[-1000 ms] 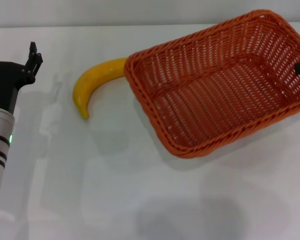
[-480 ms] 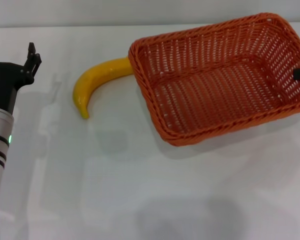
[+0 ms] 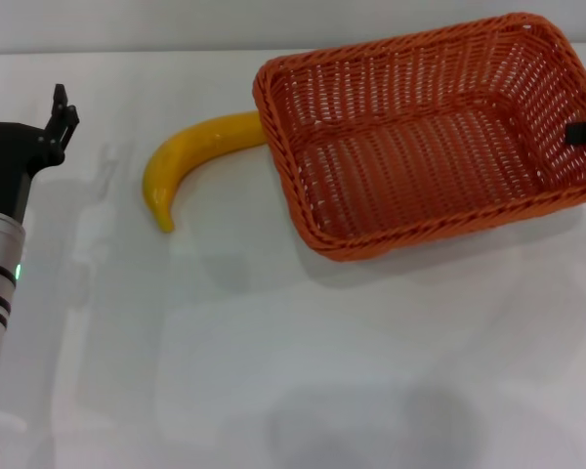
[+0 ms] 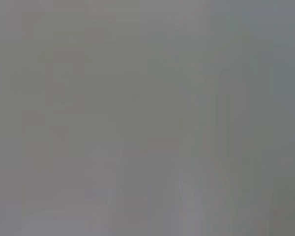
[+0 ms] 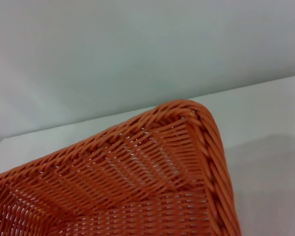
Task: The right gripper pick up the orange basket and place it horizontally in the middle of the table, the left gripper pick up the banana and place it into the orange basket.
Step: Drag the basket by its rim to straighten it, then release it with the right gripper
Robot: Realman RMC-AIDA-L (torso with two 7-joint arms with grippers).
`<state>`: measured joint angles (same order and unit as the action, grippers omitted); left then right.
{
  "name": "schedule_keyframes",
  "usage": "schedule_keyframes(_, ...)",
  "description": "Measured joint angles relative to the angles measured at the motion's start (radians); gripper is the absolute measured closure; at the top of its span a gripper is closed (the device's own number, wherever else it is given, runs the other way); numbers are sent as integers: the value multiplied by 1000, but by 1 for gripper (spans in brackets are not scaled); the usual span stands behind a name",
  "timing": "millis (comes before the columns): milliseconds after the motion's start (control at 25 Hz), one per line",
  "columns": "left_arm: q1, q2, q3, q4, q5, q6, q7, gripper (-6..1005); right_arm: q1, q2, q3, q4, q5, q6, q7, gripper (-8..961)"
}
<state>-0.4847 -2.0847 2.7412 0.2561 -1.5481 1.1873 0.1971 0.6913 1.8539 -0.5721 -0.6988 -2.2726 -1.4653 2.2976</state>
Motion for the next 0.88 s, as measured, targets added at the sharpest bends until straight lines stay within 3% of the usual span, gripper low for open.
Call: schedule_keyframes(880,1,0,0,0,0,0,0,120,-24,58,0,-2,14,120,1,759)
